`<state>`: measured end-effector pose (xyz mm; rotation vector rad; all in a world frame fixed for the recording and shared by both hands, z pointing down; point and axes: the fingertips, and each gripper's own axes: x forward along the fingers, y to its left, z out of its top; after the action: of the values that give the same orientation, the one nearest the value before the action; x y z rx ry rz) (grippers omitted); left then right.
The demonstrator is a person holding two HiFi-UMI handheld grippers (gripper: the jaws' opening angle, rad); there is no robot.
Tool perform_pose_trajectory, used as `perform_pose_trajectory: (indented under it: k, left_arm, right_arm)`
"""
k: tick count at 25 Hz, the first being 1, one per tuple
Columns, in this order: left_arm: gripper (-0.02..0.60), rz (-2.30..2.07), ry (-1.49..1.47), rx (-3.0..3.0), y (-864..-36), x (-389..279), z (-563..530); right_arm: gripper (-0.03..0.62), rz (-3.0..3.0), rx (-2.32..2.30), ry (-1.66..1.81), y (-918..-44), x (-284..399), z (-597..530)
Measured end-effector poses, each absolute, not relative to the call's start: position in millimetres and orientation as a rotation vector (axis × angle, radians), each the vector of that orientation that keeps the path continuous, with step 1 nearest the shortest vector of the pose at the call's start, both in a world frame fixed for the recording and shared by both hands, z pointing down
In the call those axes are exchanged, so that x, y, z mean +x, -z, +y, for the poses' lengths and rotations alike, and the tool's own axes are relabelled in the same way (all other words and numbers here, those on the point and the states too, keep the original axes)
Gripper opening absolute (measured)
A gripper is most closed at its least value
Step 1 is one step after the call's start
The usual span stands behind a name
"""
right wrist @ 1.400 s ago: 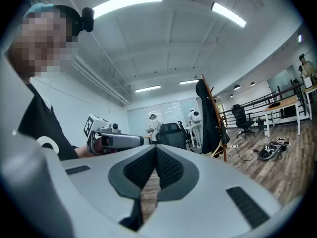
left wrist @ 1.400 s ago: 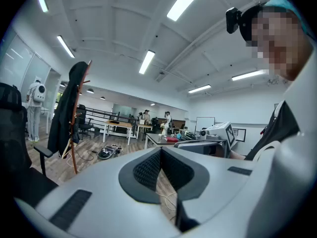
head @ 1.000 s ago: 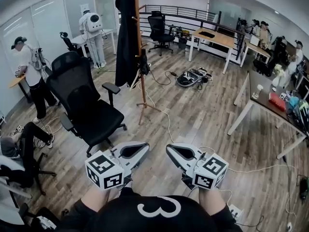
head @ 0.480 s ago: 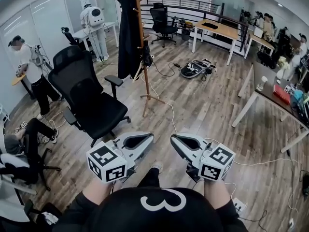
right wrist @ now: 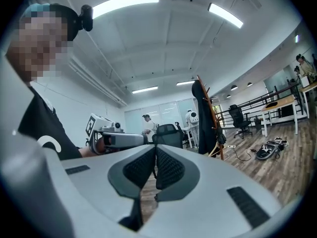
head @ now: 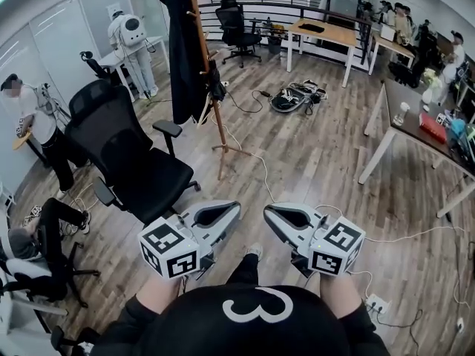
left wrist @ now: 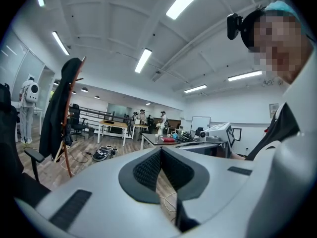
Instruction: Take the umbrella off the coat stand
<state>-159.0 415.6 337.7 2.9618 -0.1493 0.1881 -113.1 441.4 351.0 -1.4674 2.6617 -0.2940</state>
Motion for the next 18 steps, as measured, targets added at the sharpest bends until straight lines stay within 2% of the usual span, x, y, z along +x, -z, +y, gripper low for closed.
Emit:
perform_pose_trajectory:
  k: [18]
  left_arm:
    - [0.015,-0.110,-0.204,2.895,-350.3,-103.6,270.8]
  right_arm:
    - [0.026,2.644,-1.500,0.388,-361.5,-59.6,300.1]
